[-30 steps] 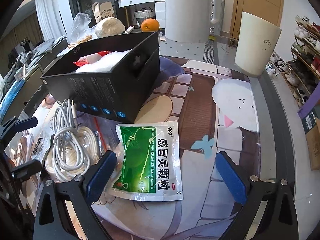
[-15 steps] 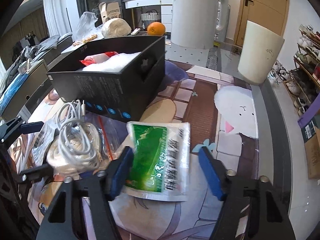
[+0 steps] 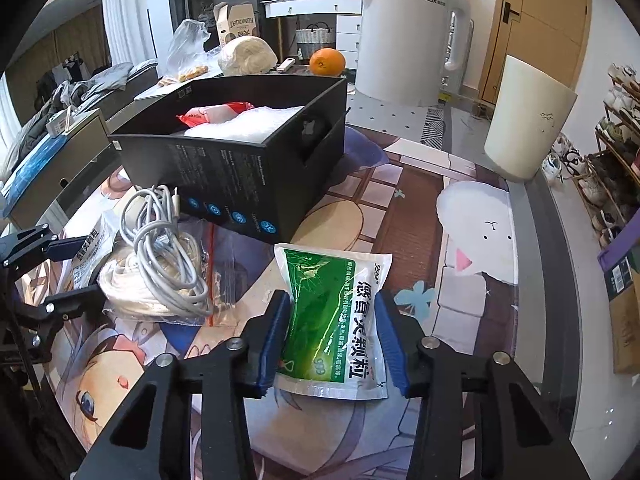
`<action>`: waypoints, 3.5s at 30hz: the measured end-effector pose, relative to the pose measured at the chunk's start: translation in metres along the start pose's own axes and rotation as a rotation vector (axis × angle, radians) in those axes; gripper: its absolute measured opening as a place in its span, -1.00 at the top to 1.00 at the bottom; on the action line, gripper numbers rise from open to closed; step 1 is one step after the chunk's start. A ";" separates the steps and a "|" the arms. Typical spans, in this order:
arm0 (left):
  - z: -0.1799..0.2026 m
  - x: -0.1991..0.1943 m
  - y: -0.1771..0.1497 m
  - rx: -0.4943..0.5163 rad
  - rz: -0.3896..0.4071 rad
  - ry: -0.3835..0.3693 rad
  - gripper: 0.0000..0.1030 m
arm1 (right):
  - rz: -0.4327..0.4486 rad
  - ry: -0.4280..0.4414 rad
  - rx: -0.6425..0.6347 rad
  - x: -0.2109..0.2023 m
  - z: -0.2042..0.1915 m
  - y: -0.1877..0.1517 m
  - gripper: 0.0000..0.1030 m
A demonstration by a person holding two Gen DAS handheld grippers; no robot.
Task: Organize soft objects
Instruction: 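Grasp the green packet with the right gripper while the left grasps the white printed packet, then lift both packets and carry them over the black box, then lower both packets into the black box and open both grippers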
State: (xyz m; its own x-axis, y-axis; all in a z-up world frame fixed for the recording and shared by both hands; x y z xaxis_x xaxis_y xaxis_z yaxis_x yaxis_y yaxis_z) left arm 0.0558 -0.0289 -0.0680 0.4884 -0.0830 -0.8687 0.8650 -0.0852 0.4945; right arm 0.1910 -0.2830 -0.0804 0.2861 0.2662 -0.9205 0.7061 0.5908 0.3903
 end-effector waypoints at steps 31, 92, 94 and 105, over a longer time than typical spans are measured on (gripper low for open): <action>-0.018 -0.045 0.040 -0.064 0.200 0.000 -0.05 | 0.164 0.017 -0.027 -0.062 -0.014 0.011 0.38; -0.033 0.016 0.132 0.040 0.081 -0.017 -0.10 | 0.026 0.010 -0.215 -0.004 -0.055 0.145 0.14; -0.034 0.014 0.130 0.033 0.080 -0.026 -0.12 | 0.024 0.011 -0.226 -0.008 -0.055 0.141 0.08; -0.034 -0.015 0.120 0.011 0.165 -0.027 -0.78 | 0.151 -0.019 -0.163 -0.048 -0.047 0.121 -0.67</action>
State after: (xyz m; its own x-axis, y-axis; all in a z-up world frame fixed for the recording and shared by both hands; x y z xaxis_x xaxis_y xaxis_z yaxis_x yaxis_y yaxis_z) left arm 0.1564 -0.0038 0.0033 0.6206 -0.1229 -0.7744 0.7718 -0.0788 0.6310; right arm 0.2322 -0.1887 0.0117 0.3938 0.3471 -0.8511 0.5412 0.6609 0.5199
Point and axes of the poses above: each gripper's, at about its wrist camera, not at the fingertips, and x roughly the way its jaws point, z to its right, y to its top, the point moved 5 cm from there along x, roughly the way its jaws point, and after that the axes turned 13 degrees about -z, right-handed, at the moved point
